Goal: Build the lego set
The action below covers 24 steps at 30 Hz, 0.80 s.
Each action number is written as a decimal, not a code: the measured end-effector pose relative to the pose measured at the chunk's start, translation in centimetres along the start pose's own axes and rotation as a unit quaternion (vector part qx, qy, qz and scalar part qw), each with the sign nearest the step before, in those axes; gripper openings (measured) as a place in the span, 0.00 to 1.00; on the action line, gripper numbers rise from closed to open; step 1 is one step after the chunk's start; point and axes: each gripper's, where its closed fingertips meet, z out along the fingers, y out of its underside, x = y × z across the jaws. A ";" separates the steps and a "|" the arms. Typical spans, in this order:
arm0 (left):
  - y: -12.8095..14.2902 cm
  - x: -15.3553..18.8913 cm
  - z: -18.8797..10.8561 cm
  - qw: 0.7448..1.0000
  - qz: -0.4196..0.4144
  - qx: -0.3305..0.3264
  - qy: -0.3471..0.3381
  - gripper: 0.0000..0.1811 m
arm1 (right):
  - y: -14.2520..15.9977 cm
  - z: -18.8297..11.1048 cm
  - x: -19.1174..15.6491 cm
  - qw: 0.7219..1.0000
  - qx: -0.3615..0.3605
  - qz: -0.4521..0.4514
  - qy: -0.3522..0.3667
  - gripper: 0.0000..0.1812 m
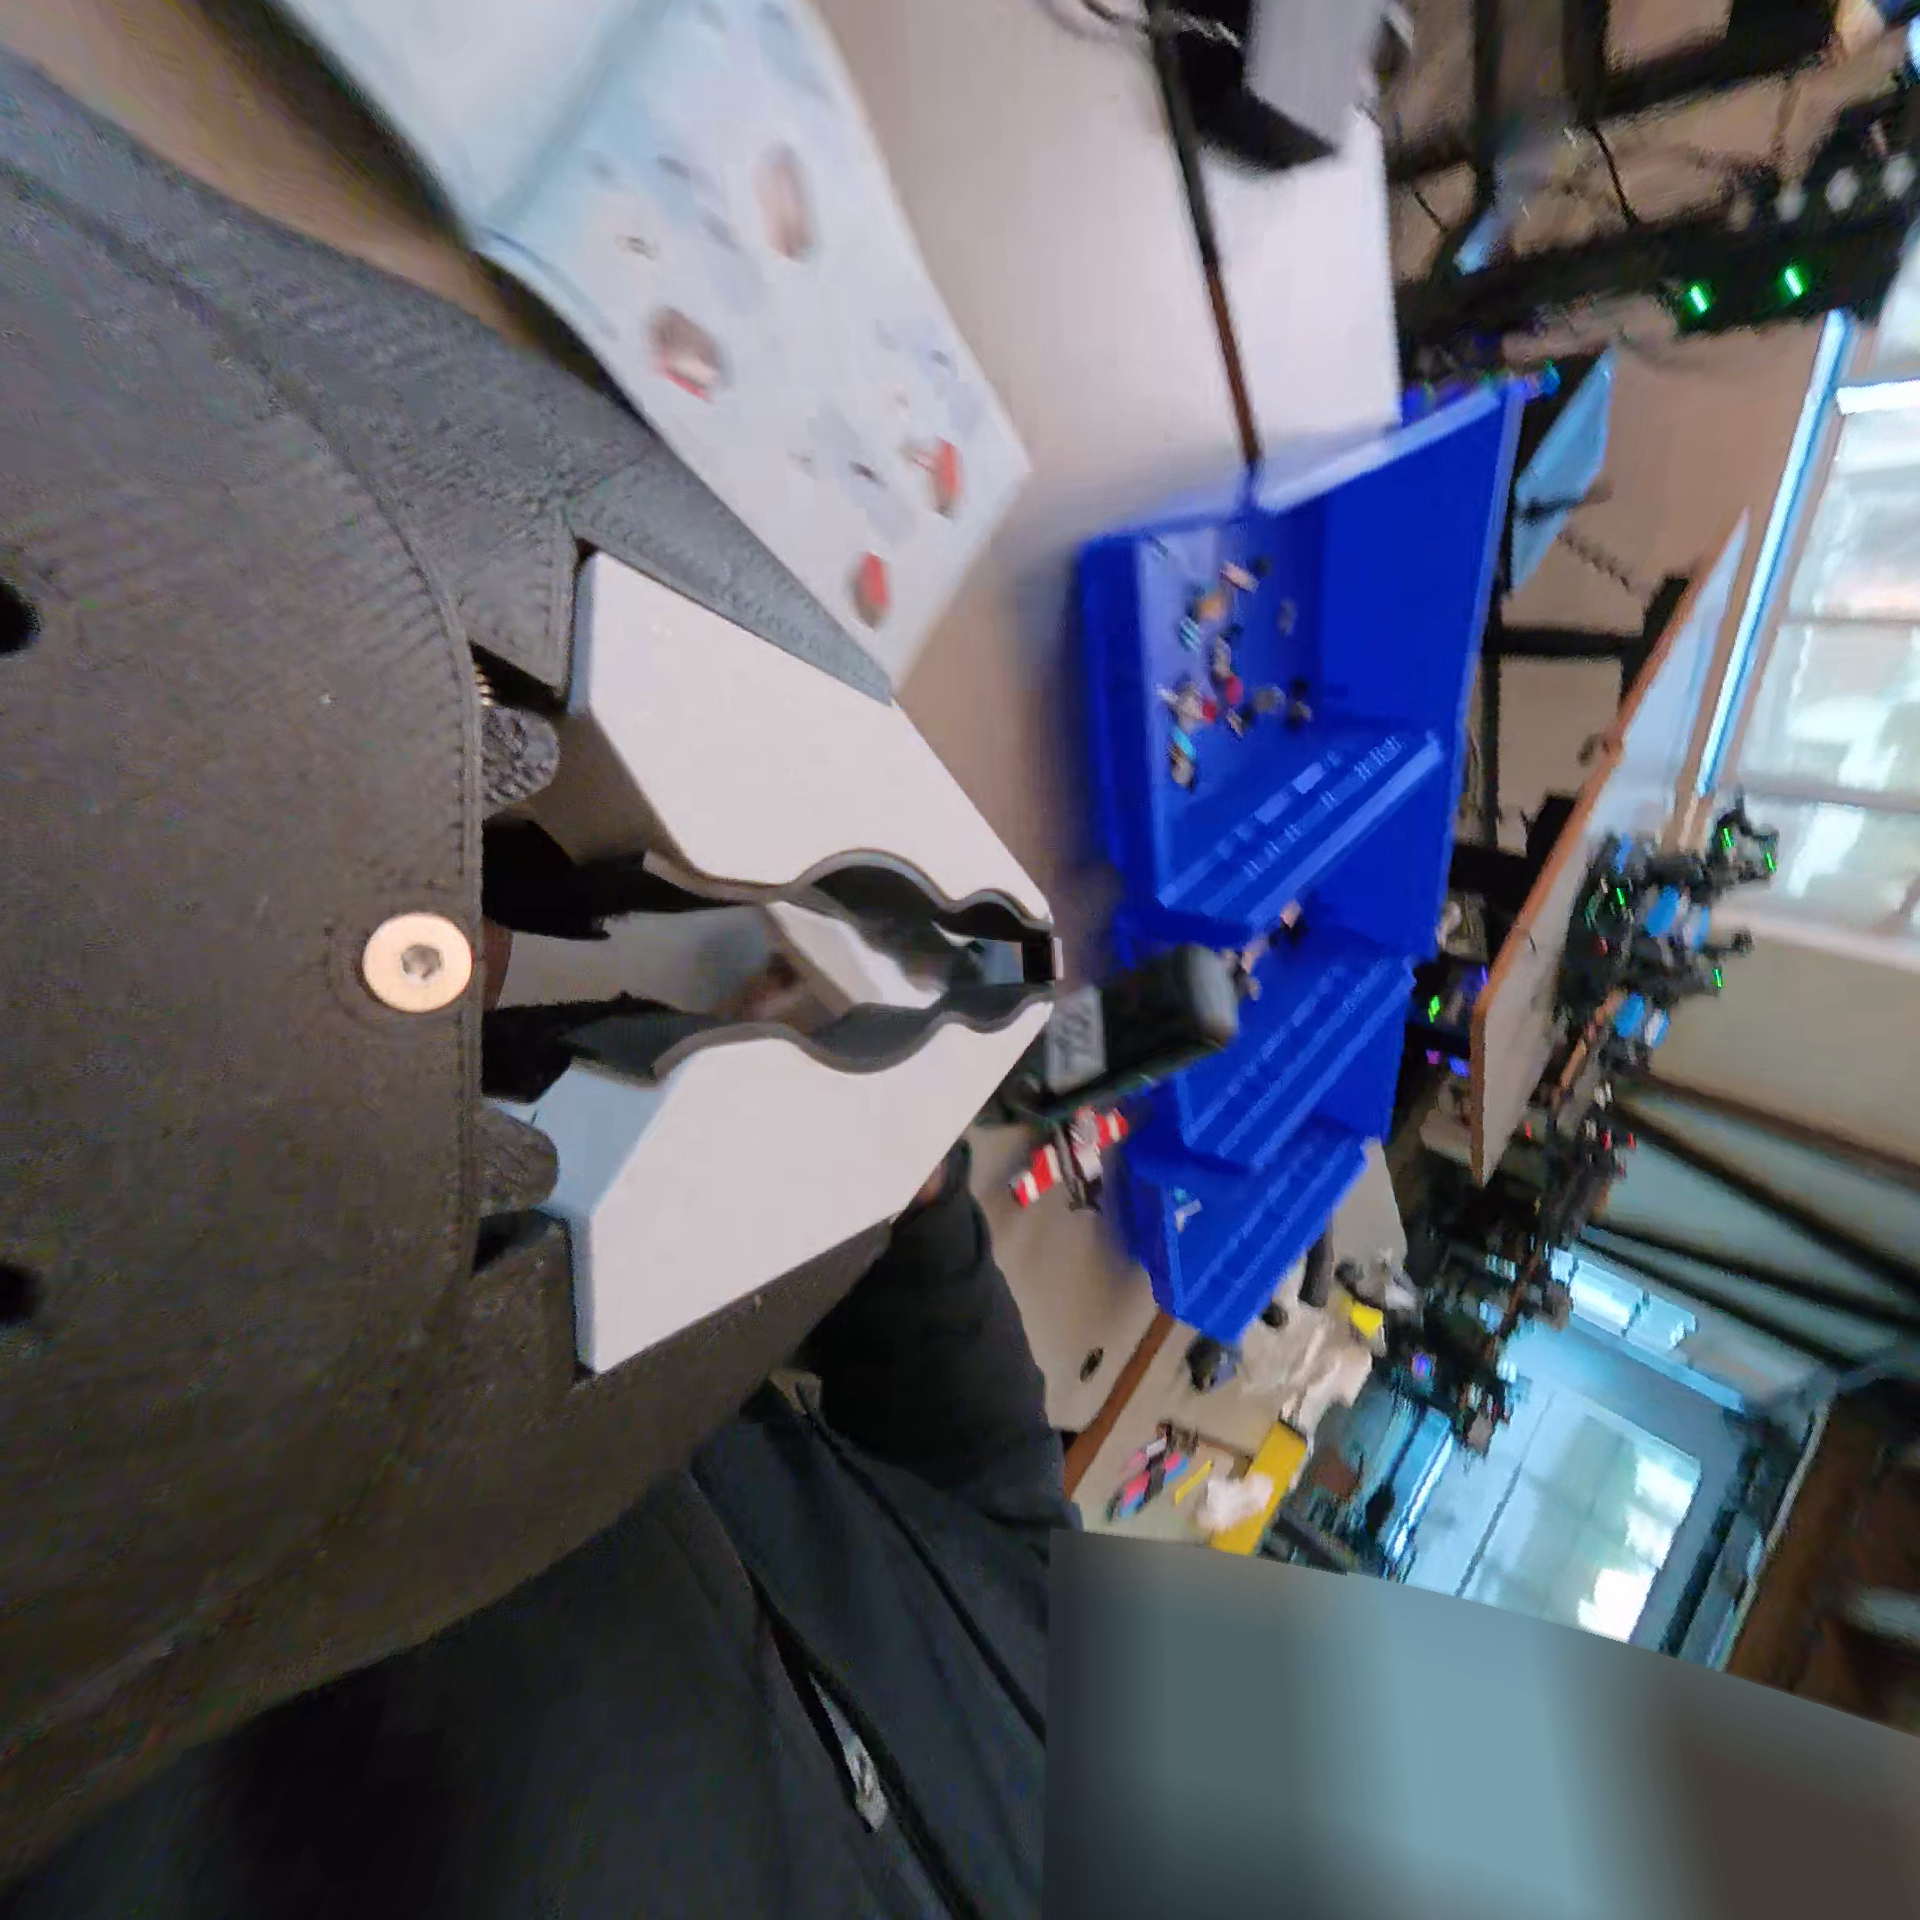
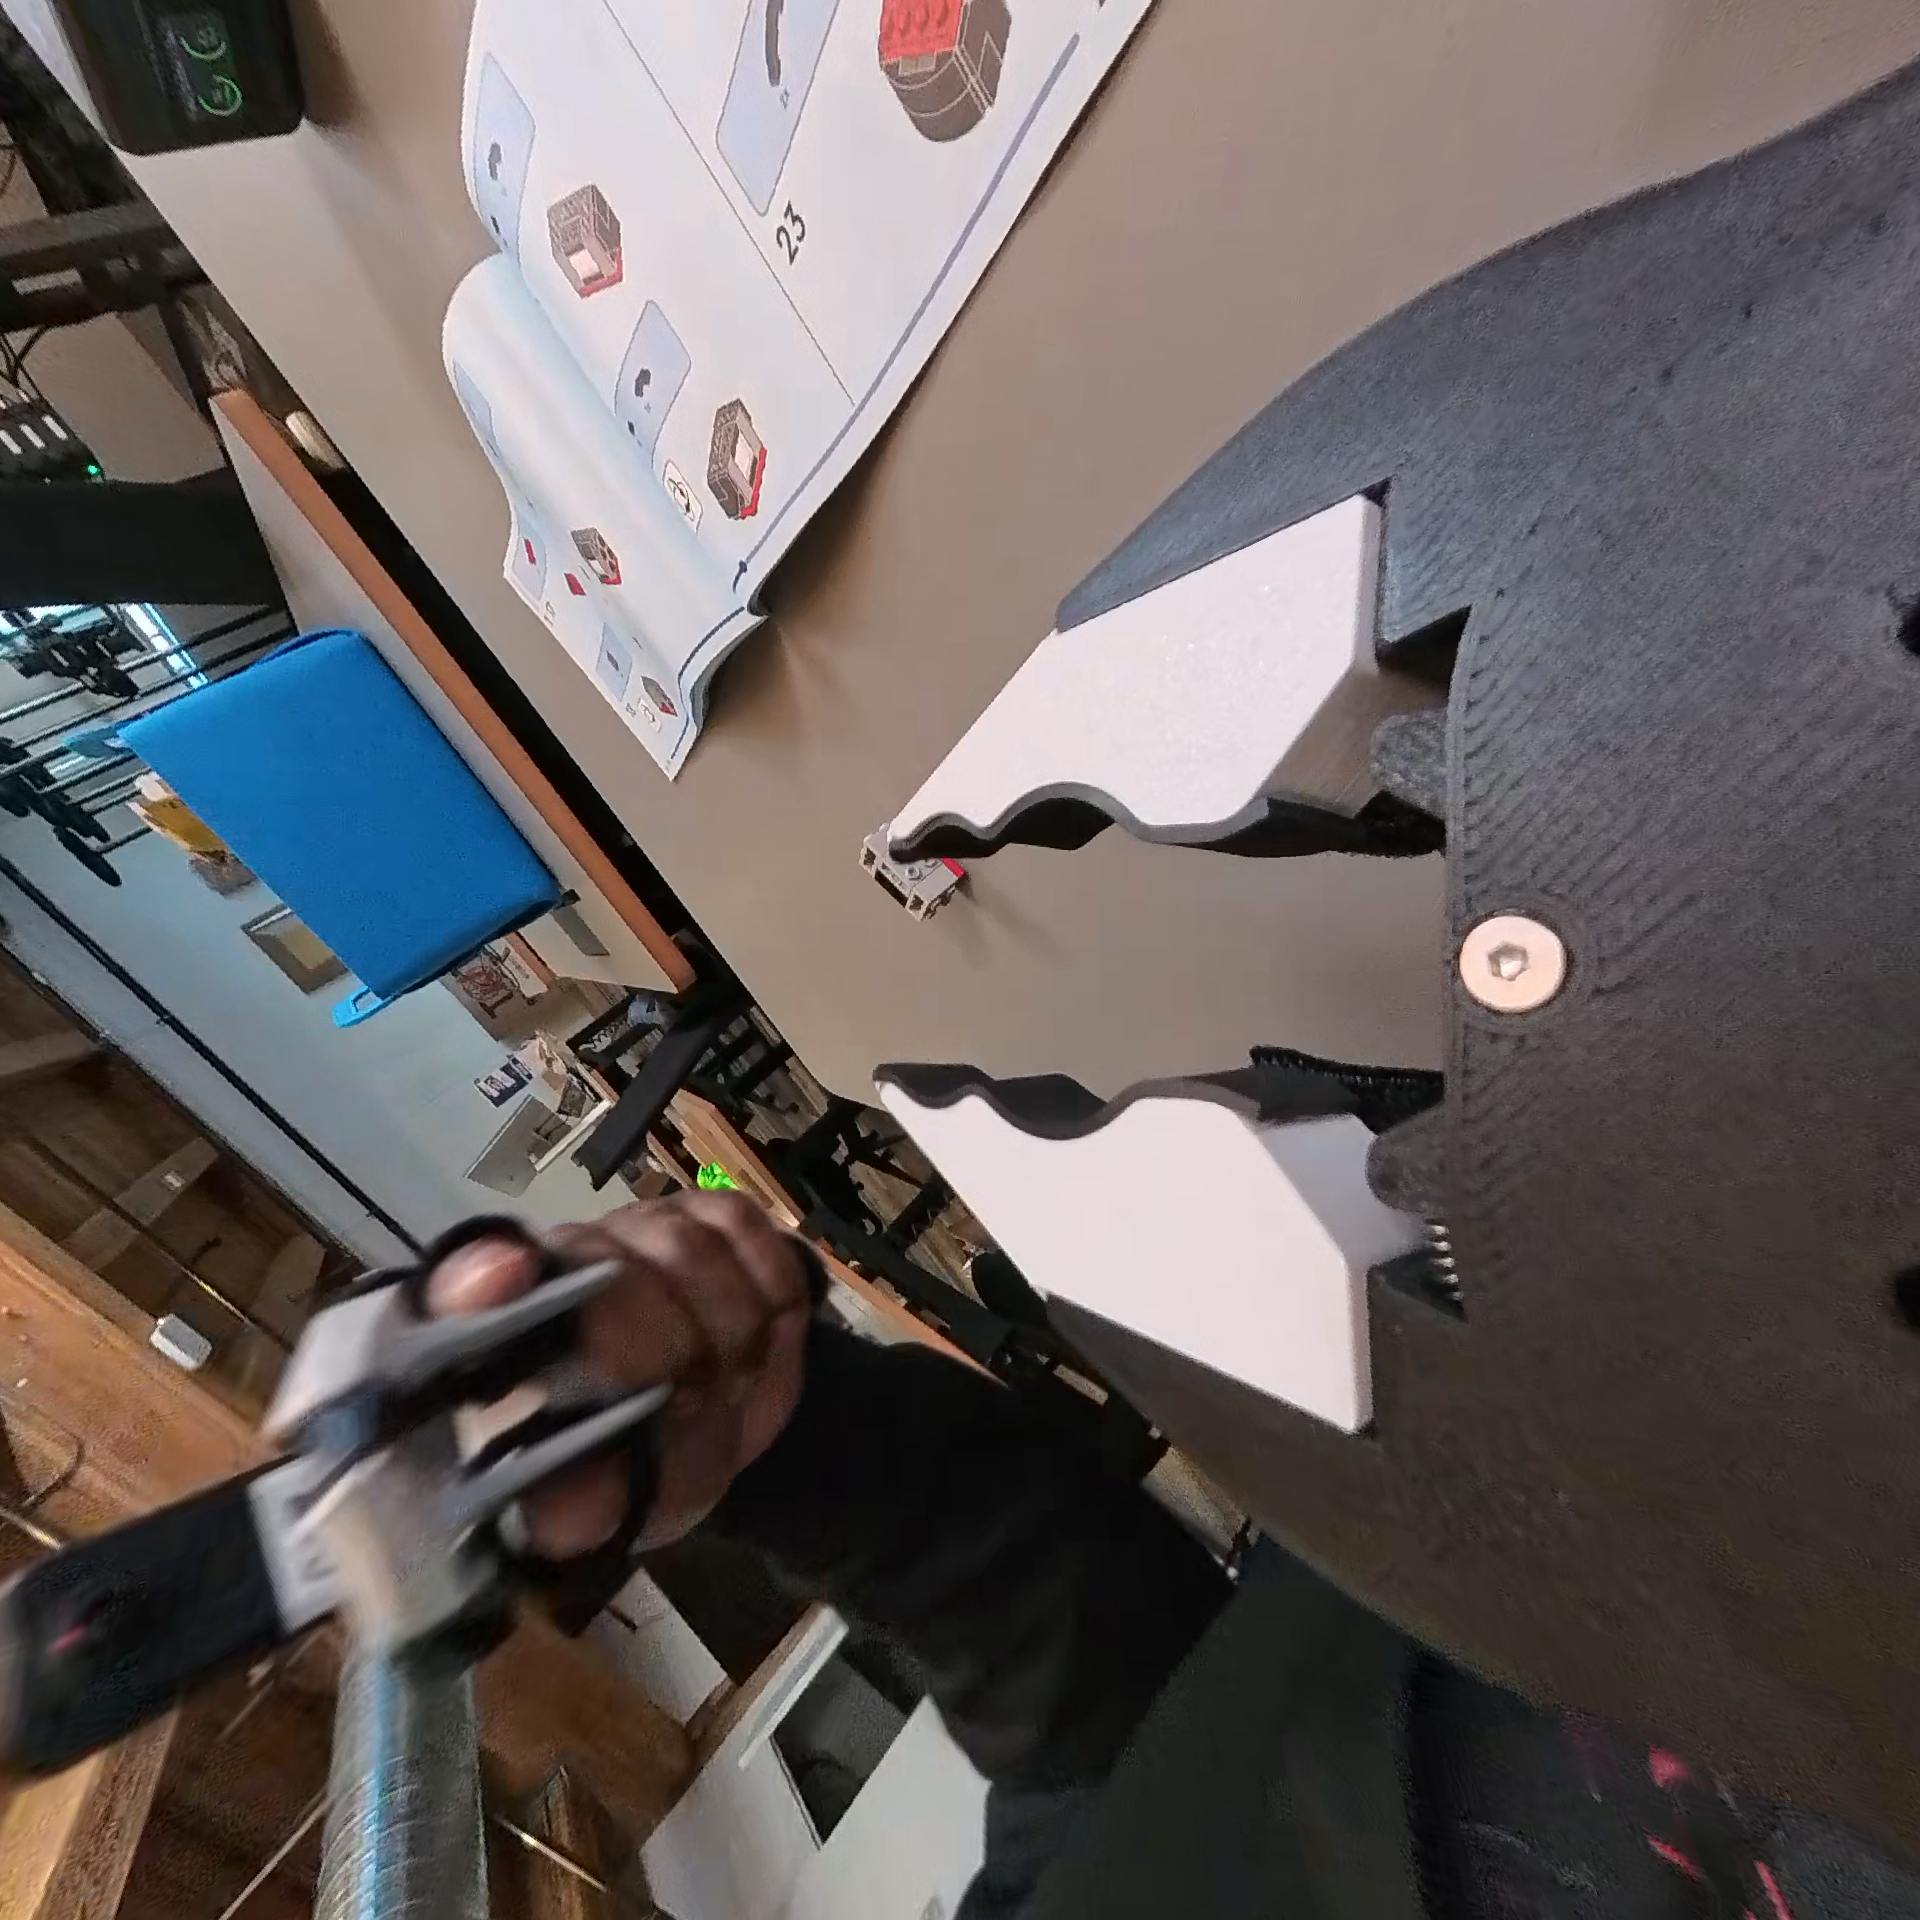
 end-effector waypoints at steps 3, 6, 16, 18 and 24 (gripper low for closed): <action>3.9 -2.6 -2.8 0.998 -0.030 0.001 -0.062 0.05 | -0.2 0.0 0.3 1.000 0.006 0.007 0.007 0.21; 7.5 -5.3 -4.7 0.992 -0.035 -0.004 -0.120 0.05 | -0.6 -0.2 0.7 1.000 0.018 0.012 0.016 0.21; 13.7 -9.5 -5.8 0.987 -0.019 -0.030 -0.160 0.04 | -1.0 -0.1 2.1 0.997 0.037 0.017 0.063 0.21; 13.7 -9.0 -5.4 0.989 -0.010 -0.036 -0.145 0.05 | -0.9 0.1 2.3 0.997 0.030 0.024 0.066 0.21; 14.5 -8.3 -4.7 0.990 -0.011 -0.065 -0.123 0.04 | -0.8 0.3 2.7 0.997 0.021 0.047 0.062 0.21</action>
